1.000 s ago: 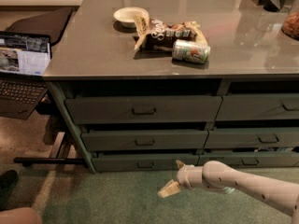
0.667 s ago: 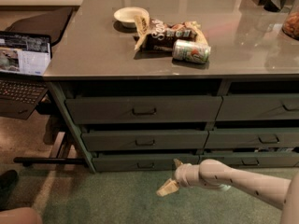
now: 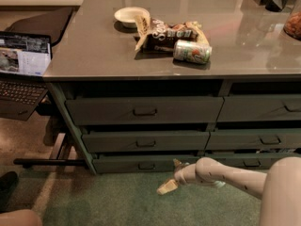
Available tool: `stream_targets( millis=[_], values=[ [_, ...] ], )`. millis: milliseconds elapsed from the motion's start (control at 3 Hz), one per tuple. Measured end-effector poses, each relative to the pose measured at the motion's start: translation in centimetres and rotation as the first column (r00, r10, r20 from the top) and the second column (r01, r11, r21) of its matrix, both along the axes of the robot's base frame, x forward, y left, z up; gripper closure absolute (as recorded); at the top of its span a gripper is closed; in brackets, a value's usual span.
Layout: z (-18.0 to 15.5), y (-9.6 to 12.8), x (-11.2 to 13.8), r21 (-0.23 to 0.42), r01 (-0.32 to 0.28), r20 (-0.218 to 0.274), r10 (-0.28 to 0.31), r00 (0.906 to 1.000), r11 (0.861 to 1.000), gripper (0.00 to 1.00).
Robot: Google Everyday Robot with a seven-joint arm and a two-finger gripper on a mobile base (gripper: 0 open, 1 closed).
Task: Open bottom drawer
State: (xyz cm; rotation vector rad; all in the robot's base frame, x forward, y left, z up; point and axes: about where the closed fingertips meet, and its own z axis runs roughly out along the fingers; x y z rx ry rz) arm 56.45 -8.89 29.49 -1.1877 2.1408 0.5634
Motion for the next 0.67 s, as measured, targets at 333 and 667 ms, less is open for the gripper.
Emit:
stream_targets(
  millis=[333,667],
  values=[
    [-1.6,0.3,1.8,0.017,0.003,0.007,-0.003,1.0,1.0,0.0],
    [-2.7,1.4,3.7,0.046,-0.015,0.021,0.014,0.9997,0.999,0.0]
  ],
)
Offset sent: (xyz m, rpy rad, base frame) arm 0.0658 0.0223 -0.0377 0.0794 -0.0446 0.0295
